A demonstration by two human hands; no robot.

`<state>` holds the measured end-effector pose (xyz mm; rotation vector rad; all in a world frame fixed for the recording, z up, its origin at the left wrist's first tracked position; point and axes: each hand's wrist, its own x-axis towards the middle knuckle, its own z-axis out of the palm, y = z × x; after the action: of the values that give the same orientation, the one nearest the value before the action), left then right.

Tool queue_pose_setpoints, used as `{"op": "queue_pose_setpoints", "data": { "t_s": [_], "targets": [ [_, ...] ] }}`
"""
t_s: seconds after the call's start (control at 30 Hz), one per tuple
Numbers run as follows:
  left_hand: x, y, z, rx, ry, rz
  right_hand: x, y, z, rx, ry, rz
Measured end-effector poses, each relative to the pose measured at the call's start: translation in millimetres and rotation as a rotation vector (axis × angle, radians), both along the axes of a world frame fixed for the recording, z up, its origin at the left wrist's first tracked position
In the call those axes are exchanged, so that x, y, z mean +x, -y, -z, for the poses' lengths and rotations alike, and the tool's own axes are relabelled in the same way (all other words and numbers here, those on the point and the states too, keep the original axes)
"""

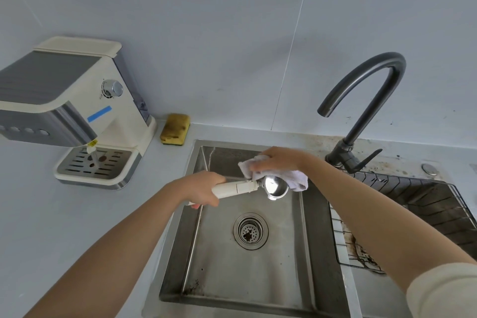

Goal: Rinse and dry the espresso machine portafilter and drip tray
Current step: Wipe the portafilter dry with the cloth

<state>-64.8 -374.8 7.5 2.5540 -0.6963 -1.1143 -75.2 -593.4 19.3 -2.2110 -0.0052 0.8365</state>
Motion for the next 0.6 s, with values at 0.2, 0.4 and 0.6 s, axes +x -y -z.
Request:
{"op": "queue_pose_setpoints", "data": {
  "t_s": [0.2,0.4,0.6],
  "targets": [
    [-8,-2,12,-0.041,-0.032,-0.044,-11,-2,0,0.185,0.039,0.129],
    [-17,-5,20,-0.118,-0.111,-0.165,-9,9,12,0.170,0.153,0.303],
    [-23,-3,26,-0.211,-0.163,-0.286,-17,8,16,0.401,0.074,0.595]
  ]
}}
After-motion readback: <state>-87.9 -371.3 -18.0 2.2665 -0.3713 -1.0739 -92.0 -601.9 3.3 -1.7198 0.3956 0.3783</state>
